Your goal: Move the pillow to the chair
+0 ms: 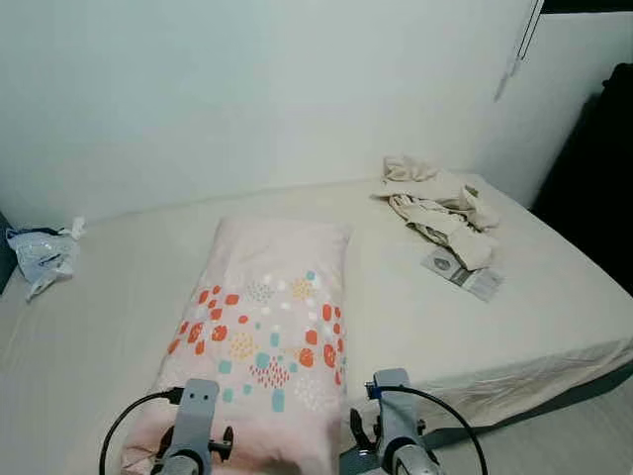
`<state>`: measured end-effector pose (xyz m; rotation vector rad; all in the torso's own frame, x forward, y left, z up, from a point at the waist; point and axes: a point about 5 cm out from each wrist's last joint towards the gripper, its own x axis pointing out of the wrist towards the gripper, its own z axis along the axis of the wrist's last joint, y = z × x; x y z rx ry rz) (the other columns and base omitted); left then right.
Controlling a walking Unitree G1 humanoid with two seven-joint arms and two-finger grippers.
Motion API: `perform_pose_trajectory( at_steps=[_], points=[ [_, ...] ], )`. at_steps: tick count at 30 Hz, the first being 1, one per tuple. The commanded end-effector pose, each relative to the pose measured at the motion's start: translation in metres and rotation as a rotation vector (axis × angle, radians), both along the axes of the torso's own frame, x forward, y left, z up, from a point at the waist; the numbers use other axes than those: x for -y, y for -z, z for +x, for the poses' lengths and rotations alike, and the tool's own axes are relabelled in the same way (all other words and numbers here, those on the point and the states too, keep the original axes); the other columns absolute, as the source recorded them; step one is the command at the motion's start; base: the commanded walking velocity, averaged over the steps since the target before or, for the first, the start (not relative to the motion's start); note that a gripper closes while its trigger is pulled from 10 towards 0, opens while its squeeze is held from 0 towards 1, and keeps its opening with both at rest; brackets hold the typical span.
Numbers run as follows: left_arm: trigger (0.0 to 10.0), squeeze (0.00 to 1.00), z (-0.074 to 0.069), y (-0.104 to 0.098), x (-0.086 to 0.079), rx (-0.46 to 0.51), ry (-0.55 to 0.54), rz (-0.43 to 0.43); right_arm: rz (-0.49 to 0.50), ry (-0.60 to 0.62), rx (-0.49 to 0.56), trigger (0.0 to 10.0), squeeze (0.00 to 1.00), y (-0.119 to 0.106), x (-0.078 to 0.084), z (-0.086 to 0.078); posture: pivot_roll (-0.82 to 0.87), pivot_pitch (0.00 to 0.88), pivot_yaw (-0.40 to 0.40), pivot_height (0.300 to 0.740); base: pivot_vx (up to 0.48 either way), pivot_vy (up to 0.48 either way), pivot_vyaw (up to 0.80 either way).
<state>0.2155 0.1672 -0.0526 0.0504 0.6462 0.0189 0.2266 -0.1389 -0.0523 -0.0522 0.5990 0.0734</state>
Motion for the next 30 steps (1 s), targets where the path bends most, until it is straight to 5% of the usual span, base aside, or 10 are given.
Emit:
perform_pose_trajectory(
  at_steps=[1,7,15,23,30],
  points=[
    [10.0,0.00,0.002,-0.002,-0.004,0.009,-0.051,-0.017,0.004,0.005,0.038,10.0,0.00,-0.004,0.001,0.003,-0.07,0.000,0.017,0.740,0.000,0.000,0.00],
    [10.0,0.00,0.004,-0.009,-0.002,0.080,-0.043,-0.070,-0.069,-0.054,0.084,10.0,0.00,-0.010,0.000,0.008,-0.08,0.000,0.019,0.740,0.000,0.000,0.00],
    [10.0,0.00,0.017,-0.014,-0.012,0.064,-0.080,-0.006,-0.028,-0.031,0.131,10.0,0.00,-0.024,0.003,0.029,-0.06,0.000,-0.012,0.740,0.000,0.000,0.00],
    [10.0,0.00,0.026,-0.021,-0.003,0.104,-0.095,-0.002,-0.087,-0.192,0.149,10.0,0.00,-0.038,-0.006,0.049,-0.05,0.011,-0.112,0.740,0.000,0.000,0.00],
    [10.0,0.00,0.033,-0.032,-0.004,0.172,-0.142,0.000,-0.026,-0.105,0.158,10.0,0.00,-0.045,0.006,0.057,-0.05,0.023,-0.123,0.740,0.000,0.000,0.00]
  ],
)
